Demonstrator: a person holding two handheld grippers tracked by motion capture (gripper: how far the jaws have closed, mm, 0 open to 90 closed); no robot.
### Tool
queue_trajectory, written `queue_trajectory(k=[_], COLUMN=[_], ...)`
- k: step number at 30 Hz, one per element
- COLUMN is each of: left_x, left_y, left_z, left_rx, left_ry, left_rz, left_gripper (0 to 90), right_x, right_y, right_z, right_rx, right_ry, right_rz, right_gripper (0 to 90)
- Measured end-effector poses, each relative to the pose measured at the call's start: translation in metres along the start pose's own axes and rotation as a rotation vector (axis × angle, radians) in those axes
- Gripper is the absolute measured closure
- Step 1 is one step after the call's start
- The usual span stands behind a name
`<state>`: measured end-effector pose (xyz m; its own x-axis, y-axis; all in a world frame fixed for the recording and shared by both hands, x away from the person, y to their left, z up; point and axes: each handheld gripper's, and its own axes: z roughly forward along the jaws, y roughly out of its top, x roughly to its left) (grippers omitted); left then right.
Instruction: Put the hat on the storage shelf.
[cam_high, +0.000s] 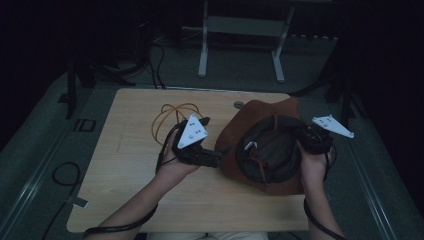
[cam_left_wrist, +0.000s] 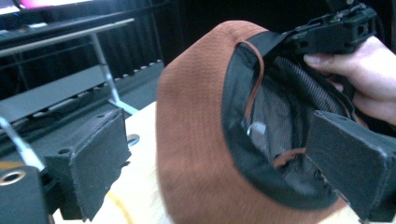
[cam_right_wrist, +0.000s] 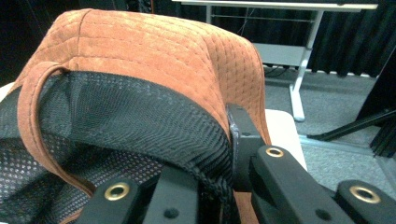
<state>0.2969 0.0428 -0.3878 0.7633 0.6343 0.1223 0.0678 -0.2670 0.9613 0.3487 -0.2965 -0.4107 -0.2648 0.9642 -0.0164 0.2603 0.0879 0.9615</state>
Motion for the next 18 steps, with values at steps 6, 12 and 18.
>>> queue_trajectory(k=[6,12,18], left_x=[-0.013,-0.021,-0.018], left_y=[0.005,0.005,0.001], left_z=[0.037,0.071,0.099], left_rx=[0.029,0.071,0.1], left_ry=[-0.028,-0.025,-0.011], left_rz=[0.037,0.066,0.074], left_gripper=[6.6,7.4,8.5], right_x=[0.0,0.001,0.004], right_y=[-0.002,-0.001,0.001], right_z=[0.0,0.0,-0.001], right_rx=[0.003,-0.001,-0.004], right_ry=[0.001,0.006,0.029], right_rz=[0.003,0.004,-0.001], right_gripper=[83.9,83.9,84.0])
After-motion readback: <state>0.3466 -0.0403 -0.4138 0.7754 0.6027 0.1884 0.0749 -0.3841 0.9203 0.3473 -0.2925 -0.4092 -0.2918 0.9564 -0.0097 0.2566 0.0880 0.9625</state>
